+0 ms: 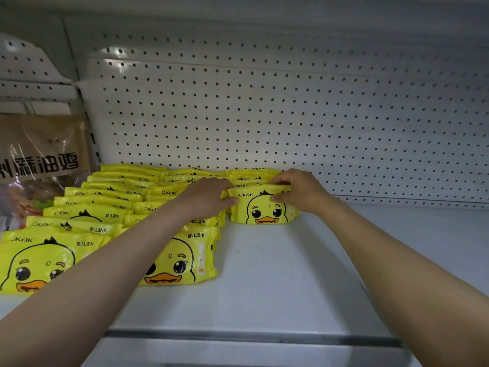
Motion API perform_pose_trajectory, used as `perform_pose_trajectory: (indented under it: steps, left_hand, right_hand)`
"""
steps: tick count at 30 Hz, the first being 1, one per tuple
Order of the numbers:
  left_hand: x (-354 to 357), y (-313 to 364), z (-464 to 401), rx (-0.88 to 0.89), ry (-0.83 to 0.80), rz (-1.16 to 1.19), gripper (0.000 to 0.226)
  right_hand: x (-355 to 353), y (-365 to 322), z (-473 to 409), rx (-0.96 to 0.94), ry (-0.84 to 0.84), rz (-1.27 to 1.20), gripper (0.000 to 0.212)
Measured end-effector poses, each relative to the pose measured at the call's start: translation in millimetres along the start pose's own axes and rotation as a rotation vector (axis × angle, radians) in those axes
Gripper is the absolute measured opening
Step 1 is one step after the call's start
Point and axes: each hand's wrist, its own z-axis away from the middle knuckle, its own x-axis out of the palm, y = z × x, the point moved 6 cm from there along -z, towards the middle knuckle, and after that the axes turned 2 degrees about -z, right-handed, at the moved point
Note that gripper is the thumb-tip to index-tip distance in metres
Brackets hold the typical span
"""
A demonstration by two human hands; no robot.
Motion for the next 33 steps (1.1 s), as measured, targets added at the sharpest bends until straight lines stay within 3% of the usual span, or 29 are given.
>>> perform_pose_trajectory:
  steps: [9, 24, 33]
  left_hand:
    - [1, 0, -2, -0.017, -0.002, -0.027, 0.057]
    - [-7, 5, 6, -0.016, -0.046, 0.02, 0.055]
    - [-48, 18, 47, -0.075, 0.158, 0.141, 0.052]
  right_hand:
    - [15, -13, 10, -0.07, 0.072, 0.317, 0.062]
    - [15, -31, 24, -0.004, 0.114, 0.416, 0.063]
    - [-26, -77, 62, -0.055, 0.193, 0.334, 0.058]
